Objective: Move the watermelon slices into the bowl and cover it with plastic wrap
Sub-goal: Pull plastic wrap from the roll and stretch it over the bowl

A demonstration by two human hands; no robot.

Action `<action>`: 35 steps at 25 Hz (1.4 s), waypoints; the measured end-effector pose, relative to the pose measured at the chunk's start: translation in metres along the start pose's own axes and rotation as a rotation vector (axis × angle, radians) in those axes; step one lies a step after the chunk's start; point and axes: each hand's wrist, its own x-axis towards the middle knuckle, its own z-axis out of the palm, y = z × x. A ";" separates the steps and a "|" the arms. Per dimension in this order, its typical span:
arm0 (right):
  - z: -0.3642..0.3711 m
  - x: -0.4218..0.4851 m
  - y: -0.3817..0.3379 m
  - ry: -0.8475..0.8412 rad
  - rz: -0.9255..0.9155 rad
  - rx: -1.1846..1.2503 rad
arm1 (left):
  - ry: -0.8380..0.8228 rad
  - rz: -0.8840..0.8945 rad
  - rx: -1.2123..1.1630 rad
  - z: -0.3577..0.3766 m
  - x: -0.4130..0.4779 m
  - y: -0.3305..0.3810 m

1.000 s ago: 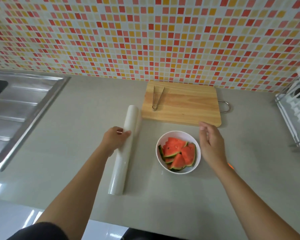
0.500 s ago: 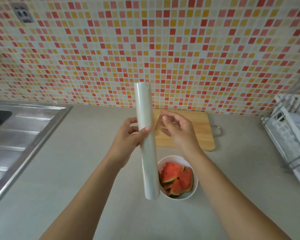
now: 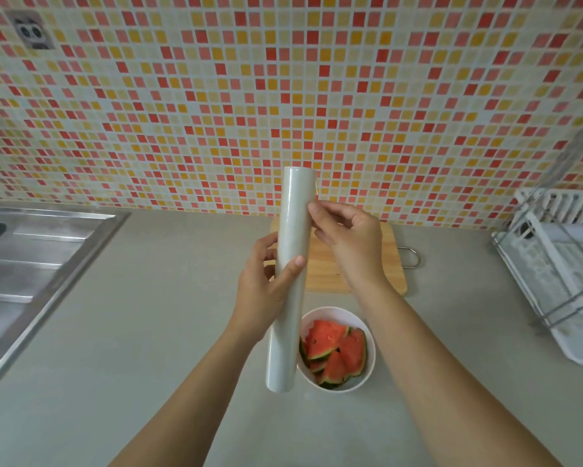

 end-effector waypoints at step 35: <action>-0.035 -0.023 0.019 -0.185 -0.045 -0.166 | -0.108 0.086 -0.201 0.008 0.018 0.023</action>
